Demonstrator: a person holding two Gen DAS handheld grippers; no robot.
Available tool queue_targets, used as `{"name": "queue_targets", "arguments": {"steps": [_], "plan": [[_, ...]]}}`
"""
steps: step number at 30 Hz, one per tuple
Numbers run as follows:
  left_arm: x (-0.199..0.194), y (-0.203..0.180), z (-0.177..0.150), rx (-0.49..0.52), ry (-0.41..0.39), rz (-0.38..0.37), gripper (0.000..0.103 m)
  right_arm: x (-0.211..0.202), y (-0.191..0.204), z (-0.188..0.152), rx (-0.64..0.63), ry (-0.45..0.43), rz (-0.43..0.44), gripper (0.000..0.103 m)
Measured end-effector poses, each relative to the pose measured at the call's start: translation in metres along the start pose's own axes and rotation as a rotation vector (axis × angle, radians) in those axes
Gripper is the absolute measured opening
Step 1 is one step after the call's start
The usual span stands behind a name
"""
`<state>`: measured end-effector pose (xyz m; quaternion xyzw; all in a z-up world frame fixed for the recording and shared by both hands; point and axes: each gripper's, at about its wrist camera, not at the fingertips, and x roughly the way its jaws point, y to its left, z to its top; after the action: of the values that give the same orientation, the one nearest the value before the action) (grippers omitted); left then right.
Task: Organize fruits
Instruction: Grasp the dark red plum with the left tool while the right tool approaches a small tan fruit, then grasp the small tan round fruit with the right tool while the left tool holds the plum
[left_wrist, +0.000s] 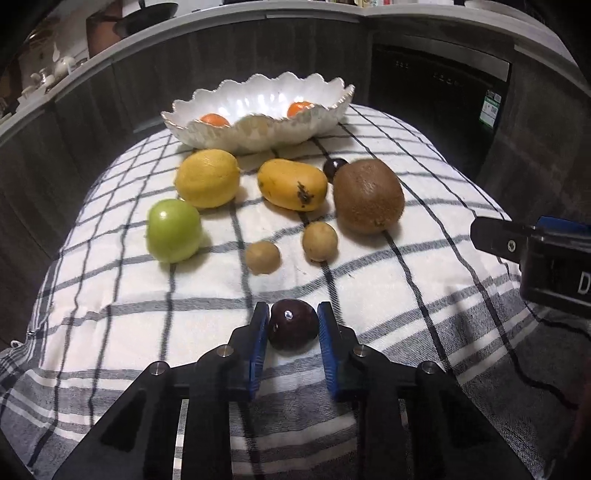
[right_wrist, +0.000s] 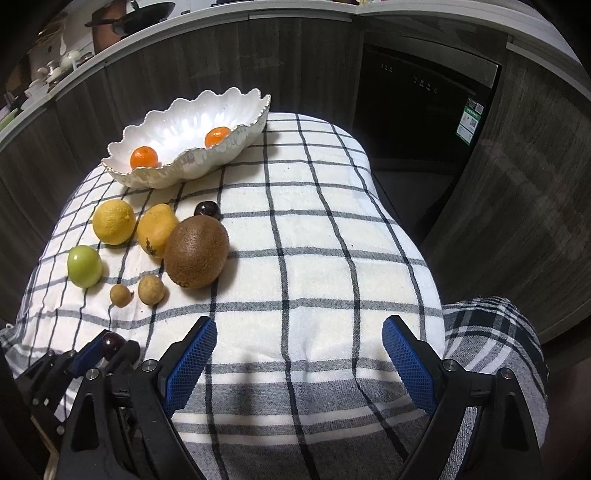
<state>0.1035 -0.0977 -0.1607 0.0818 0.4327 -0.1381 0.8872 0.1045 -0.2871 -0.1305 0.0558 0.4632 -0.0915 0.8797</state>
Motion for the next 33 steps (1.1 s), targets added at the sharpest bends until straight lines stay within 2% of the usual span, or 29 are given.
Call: {"name": "queue_targets", "arguments": {"steps": [9,11,15,17,19,22,31,33], "plan": [[-0.026,0.034,0.007,-0.047,-0.033,0.083,0.027,-0.001,0.035,0.006,-0.059,-0.018,0.091,0.090],[-0.031,0.045,0.007,-0.062,-0.039,0.102,0.027,0.002,0.046,0.008,-0.080,-0.013,0.113,0.080],[-0.038,0.068,0.009,-0.097,-0.057,0.147,0.027,0.009,0.072,0.014,-0.125,-0.001,0.142,0.070],[-0.043,0.079,0.010,-0.110,-0.074,0.169,0.027,0.014,0.084,0.016,-0.137,0.014,0.168,0.062],[-0.044,0.088,0.010,-0.119,-0.083,0.191,0.027,0.020,0.095,0.017,-0.146,0.030,0.185,0.059],[-0.042,0.097,0.009,-0.144,-0.079,0.195,0.027,0.029,0.106,0.018,-0.158,0.049,0.192,0.050],[-0.035,0.115,0.009,-0.203,-0.066,0.181,0.027,0.042,0.124,0.022,-0.183,0.068,0.177,0.047],[-0.035,0.116,0.008,-0.209,-0.063,0.178,0.027,0.044,0.125,0.022,-0.177,0.080,0.183,0.041]]}}
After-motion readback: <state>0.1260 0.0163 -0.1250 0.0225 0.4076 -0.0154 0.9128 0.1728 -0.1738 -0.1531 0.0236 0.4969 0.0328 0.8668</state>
